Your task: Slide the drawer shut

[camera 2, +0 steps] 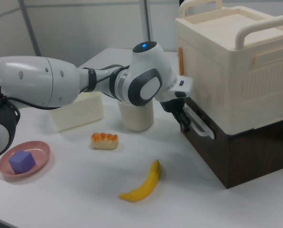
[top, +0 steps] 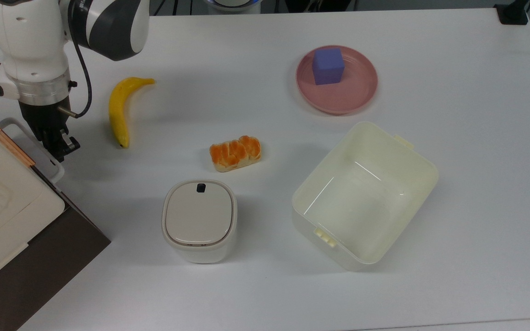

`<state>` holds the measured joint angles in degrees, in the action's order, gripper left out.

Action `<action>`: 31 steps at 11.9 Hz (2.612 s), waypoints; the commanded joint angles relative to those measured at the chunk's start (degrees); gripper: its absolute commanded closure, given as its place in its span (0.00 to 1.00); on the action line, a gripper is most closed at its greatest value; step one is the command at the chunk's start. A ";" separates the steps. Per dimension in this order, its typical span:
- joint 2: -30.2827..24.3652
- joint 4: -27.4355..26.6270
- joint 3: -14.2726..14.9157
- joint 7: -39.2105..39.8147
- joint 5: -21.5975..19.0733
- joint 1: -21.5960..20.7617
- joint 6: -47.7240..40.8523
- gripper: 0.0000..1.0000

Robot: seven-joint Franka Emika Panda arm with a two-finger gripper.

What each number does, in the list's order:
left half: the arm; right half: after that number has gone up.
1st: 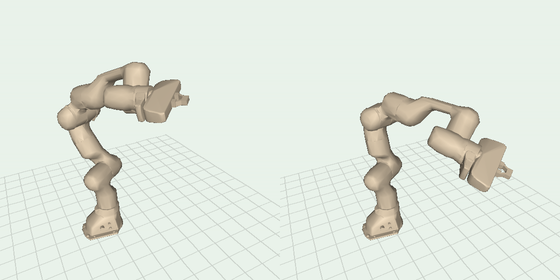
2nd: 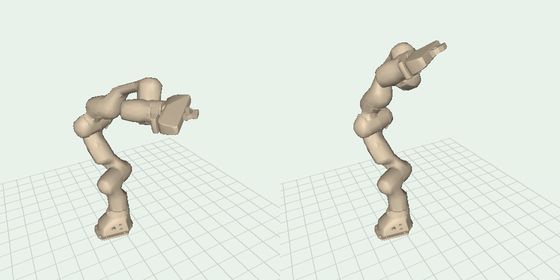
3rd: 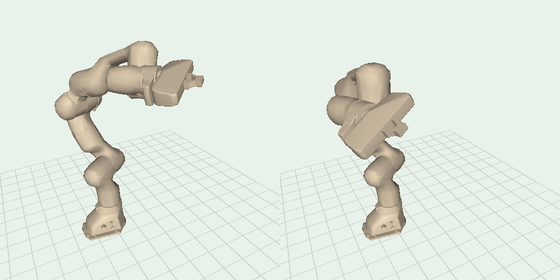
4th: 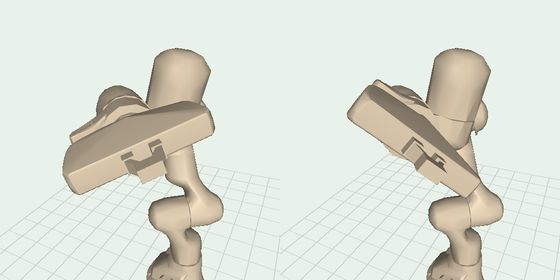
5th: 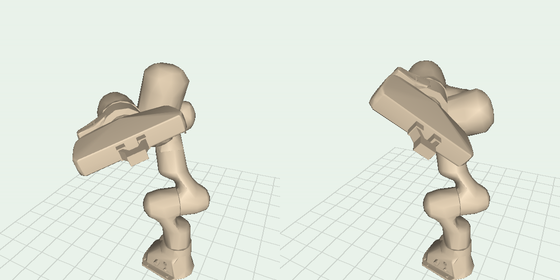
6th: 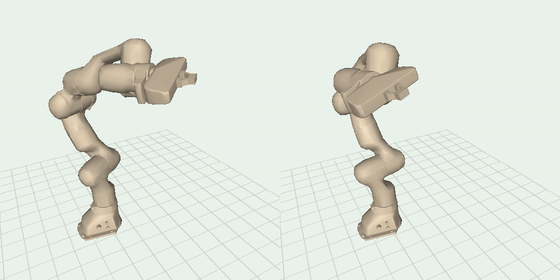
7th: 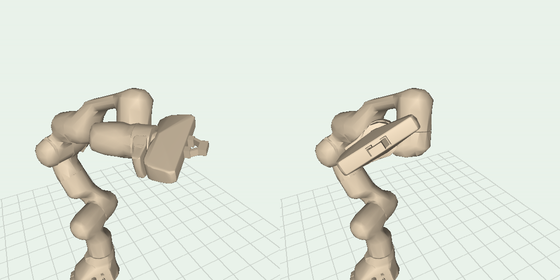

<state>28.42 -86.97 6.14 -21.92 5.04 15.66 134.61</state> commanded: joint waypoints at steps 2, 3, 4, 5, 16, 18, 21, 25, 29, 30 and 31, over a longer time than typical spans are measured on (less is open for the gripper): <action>1.72 2.69 0.28 -0.40 1.63 -0.02 0.83 1.00; 1.63 2.60 0.28 -0.40 1.90 -0.02 0.83 1.00; 1.55 2.51 0.28 -0.31 2.34 -0.02 0.74 1.00; 1.37 2.25 0.19 -0.14 3.38 -0.10 0.65 1.00; -13.99 -0.91 -9.13 12.31 -1.16 -10.55 -24.63 1.00; -16.72 -1.79 -8.60 17.16 -1.35 -12.32 -29.48 1.00; -21.65 -2.68 -7.81 21.75 -1.35 -13.63 -36.95 0.97; -23.59 -3.64 -3.33 21.66 -1.35 -17.07 -37.58 0.26; -23.41 -3.82 -3.94 21.92 -1.09 -17.68 -37.84 0.00; -23.41 -3.82 -4.03 21.92 -1.26 -17.59 -38.37 0.00; -23.41 -3.73 -4.03 21.84 -1.35 -17.68 -38.55 0.00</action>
<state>6.49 -89.28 1.42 -1.20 4.72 -1.10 97.29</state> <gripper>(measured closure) 0.000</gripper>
